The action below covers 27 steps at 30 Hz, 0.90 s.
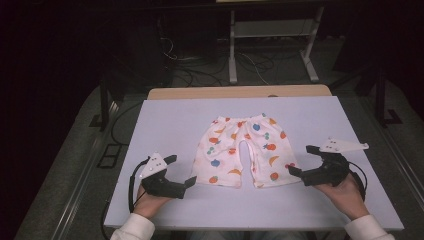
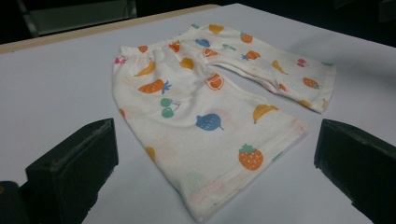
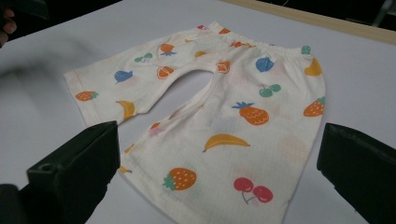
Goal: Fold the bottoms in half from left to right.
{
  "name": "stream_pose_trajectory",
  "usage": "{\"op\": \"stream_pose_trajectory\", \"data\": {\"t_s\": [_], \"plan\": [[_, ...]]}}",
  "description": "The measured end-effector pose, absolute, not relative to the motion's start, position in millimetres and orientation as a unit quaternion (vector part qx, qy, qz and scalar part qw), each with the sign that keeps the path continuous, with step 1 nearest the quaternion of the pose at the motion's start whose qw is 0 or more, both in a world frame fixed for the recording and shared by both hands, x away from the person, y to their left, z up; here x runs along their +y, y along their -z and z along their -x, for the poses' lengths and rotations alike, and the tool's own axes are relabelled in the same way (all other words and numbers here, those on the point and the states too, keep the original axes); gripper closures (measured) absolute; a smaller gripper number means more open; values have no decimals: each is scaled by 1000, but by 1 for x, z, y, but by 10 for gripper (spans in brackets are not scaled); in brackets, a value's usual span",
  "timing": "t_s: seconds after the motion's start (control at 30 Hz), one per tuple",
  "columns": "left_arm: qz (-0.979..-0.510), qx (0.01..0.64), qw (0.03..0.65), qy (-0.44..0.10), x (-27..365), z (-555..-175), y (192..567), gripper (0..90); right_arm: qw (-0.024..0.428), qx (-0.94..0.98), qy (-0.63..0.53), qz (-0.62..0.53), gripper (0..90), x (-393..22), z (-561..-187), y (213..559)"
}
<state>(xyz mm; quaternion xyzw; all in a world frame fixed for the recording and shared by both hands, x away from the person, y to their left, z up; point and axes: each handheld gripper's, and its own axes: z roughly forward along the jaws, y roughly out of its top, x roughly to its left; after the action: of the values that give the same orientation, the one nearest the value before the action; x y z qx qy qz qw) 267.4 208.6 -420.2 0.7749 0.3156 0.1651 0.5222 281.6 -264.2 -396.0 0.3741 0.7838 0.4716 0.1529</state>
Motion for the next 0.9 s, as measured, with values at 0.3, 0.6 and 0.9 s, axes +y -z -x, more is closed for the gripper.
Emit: {"op": "stream_pose_trajectory", "data": {"t_s": [0.3,0.6,0.9], "plan": [[-776,315,522,-164,208,-268,421,0,147,788,-466,-375,0,-259,-293,392],[-777,315,520,-163,208,-268,421,0,148,789,-464,-375,0,-256,-302,388],[-776,315,522,-162,208,-269,421,0,149,790,-460,-377,0,-255,-311,386]]}}
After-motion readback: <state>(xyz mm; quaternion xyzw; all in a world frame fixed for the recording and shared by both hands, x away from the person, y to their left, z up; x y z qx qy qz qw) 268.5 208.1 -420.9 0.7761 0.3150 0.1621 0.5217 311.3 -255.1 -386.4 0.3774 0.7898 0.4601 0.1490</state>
